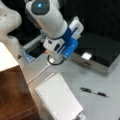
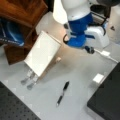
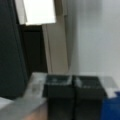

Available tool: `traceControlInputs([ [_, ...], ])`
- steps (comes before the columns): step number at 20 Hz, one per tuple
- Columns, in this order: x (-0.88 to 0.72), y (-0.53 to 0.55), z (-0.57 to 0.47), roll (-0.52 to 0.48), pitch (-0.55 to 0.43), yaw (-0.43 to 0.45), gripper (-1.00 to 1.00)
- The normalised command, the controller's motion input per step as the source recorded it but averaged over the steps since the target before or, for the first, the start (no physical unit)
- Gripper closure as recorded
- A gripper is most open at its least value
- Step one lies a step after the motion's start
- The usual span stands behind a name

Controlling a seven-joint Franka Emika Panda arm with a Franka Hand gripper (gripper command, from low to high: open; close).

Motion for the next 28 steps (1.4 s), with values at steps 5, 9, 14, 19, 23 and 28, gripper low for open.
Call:
traceControlInputs([
  [5,0.39,-0.12,-0.05,0.328,0.043,0.031,1.00],
  [9,0.30,0.02,-0.05,0.247,0.006,0.008,1.00],
  [14,0.20,0.09,-0.03,0.189,-0.016,0.004,1.00],
  [19,0.14,0.09,-0.06,0.138,-0.047,0.019,1.00],
  [23,0.12,0.04,-0.07,0.128,-0.058,0.022,1.00],
  [28,0.12,0.01,-0.11,0.139,-0.069,0.013,1.00],
])
